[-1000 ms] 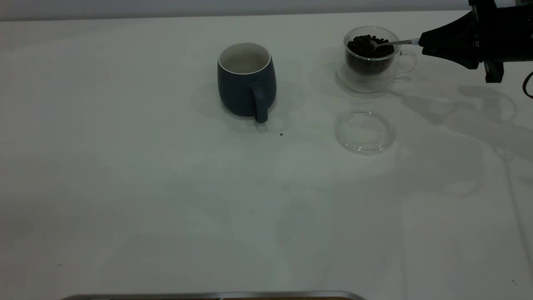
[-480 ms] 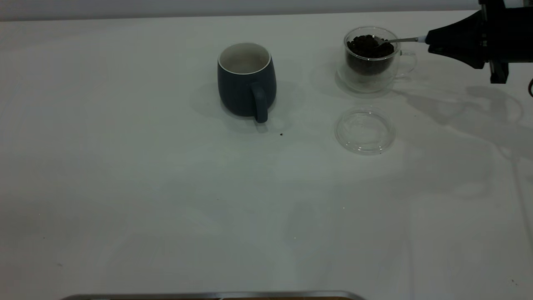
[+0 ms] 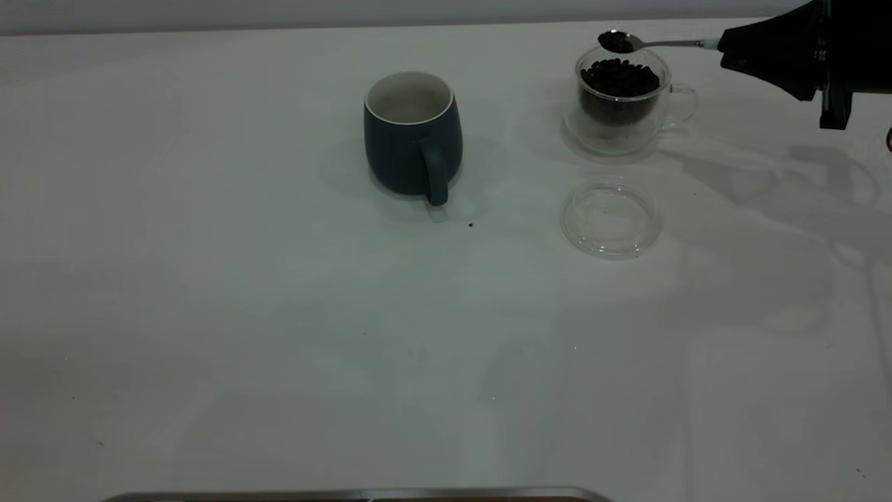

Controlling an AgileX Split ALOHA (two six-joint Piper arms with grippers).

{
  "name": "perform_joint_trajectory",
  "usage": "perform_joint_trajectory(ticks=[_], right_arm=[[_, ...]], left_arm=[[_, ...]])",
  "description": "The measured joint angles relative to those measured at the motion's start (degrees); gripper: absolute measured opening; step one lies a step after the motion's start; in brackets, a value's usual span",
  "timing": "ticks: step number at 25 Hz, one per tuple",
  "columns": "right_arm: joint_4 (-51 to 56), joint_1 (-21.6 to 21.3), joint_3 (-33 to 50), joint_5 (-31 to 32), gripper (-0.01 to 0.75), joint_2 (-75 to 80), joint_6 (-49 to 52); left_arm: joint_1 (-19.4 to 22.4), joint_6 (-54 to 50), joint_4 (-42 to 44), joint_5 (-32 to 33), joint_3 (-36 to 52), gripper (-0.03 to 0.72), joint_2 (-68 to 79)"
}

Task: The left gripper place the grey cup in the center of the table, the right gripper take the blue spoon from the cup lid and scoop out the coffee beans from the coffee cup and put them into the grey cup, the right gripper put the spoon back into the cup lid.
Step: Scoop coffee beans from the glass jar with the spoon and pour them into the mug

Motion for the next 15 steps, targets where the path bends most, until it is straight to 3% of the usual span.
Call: perform_joint_trajectory(ticks=[6, 15], right_arm=[[0.00, 2.01, 0.00, 0.25, 0.102, 0.00, 2.64], [0.00, 9.14, -0.02, 0.36, 0.102, 0.00, 5.09]], left_arm=[[0.00, 0.00, 0.00, 0.00, 0.00, 0.588, 0.00], [0.00, 0.06, 0.00, 0.00, 0.00, 0.588, 0.00]])
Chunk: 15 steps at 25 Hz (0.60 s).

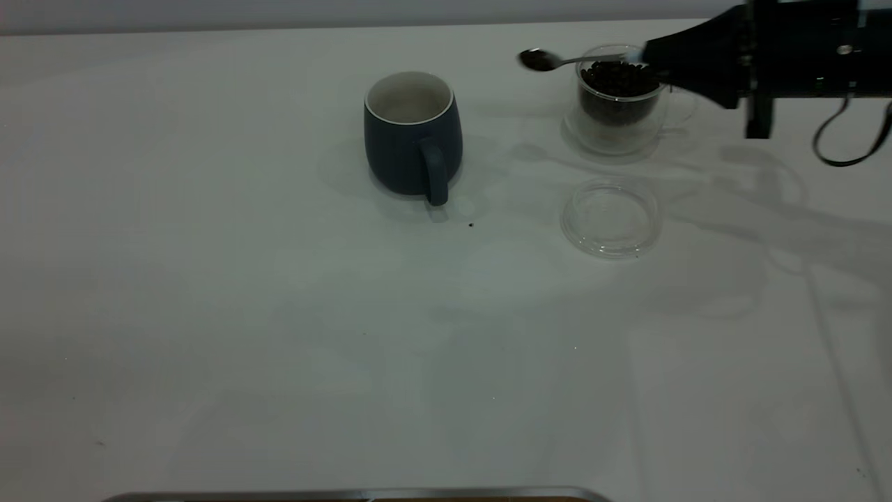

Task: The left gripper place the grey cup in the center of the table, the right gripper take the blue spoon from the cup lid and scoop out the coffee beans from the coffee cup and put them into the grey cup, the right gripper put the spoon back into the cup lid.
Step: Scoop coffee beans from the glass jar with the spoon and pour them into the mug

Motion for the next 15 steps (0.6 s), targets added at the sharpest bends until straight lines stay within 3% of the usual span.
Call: perform_joint_trajectory(ticks=[15], right_arm=[[-0.44, 11.99, -7.06, -0.67, 0.102, 0.00, 4.78]], left_arm=[[0.00, 0.00, 0.00, 0.00, 0.00, 0.586, 0.00]])
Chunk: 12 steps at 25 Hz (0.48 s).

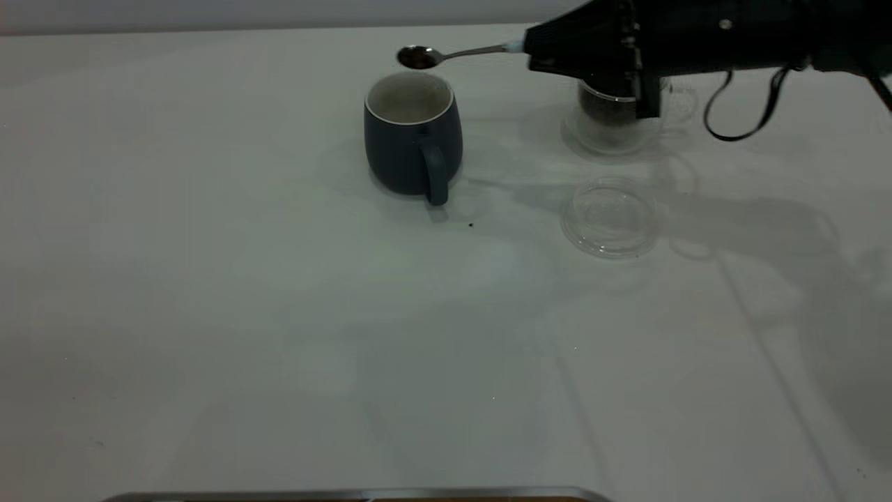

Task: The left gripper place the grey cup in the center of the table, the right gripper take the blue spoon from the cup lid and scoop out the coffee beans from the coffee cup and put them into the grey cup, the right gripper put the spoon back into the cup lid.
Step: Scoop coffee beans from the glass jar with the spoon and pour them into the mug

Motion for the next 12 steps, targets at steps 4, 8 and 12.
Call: perform_joint_trajectory(ticks=[4, 8, 12], right_arm=[[-0.13, 2.30, -1.98, -3.97, 0.102, 0.05, 0.75], [-0.22, 3.39, -3.88, -8.56, 0.102, 0.05, -1.51], [-0.22, 3.65, -4.81, -11.01, 0.102, 0.05, -11.59]], left_arm=[[0.00, 0.00, 0.00, 0.00, 0.00, 0.586, 0.00], [0.00, 0.12, 0.00, 0.00, 0.00, 0.586, 0.00], [0.00, 0.12, 0.00, 0.00, 0.00, 0.586, 0.00]])
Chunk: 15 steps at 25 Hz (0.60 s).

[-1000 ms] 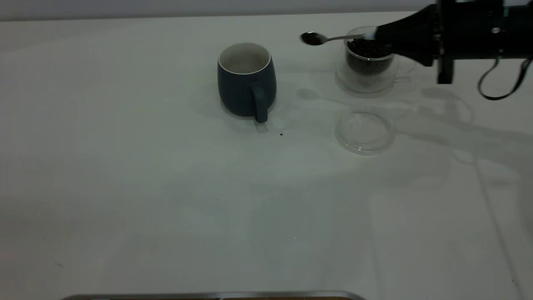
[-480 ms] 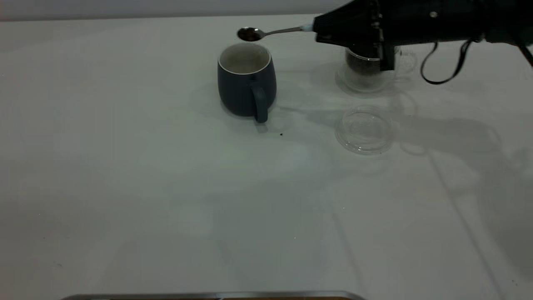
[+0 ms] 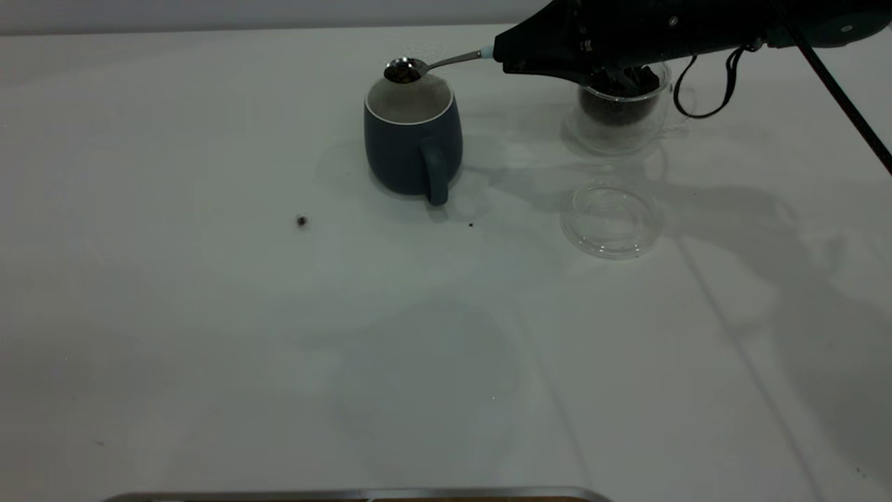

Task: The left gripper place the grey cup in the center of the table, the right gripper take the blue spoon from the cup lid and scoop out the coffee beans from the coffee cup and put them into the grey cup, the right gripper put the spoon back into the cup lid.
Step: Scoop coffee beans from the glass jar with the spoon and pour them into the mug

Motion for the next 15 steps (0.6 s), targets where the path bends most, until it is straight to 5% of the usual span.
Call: perform_joint_trajectory(ticks=[8, 15], right_arm=[[-1.89, 0.07, -0.12, -0.37, 0.102, 0.00, -23.19], [-3.99, 0.07, -0.12, -1.10, 0.102, -1.11, -24.97]], left_arm=[[0.00, 0.00, 0.00, 0.00, 0.00, 0.586, 0.00], [0.00, 0.00, 0.00, 0.00, 0.00, 0.588, 0.00]])
